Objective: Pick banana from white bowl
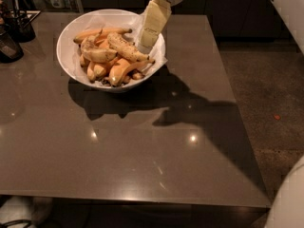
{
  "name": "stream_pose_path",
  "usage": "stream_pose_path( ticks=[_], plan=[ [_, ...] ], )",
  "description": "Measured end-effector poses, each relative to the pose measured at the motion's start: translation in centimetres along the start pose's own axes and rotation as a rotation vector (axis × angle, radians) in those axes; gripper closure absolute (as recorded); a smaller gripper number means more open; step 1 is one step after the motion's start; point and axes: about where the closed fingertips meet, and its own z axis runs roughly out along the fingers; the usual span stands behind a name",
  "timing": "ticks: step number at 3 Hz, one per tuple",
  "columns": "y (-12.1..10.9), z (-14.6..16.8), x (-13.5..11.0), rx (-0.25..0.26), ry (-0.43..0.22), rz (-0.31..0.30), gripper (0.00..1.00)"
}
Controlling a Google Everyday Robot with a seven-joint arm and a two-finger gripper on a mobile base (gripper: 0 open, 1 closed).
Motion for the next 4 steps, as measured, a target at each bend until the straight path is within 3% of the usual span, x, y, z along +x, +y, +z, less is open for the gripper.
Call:
stream_pose_path(
  ticks=[1,3,4],
  plan=[
    [-0.5,0.8,-0.8,-0.019,-0.019,0.009,0.0],
    [-0.9,2.2,-1.0,-0.053,-0.031,0.027,0.23],
    [-0.8,2.9,-1.0,-0.066,-0.021,0.026,0.23]
  ],
)
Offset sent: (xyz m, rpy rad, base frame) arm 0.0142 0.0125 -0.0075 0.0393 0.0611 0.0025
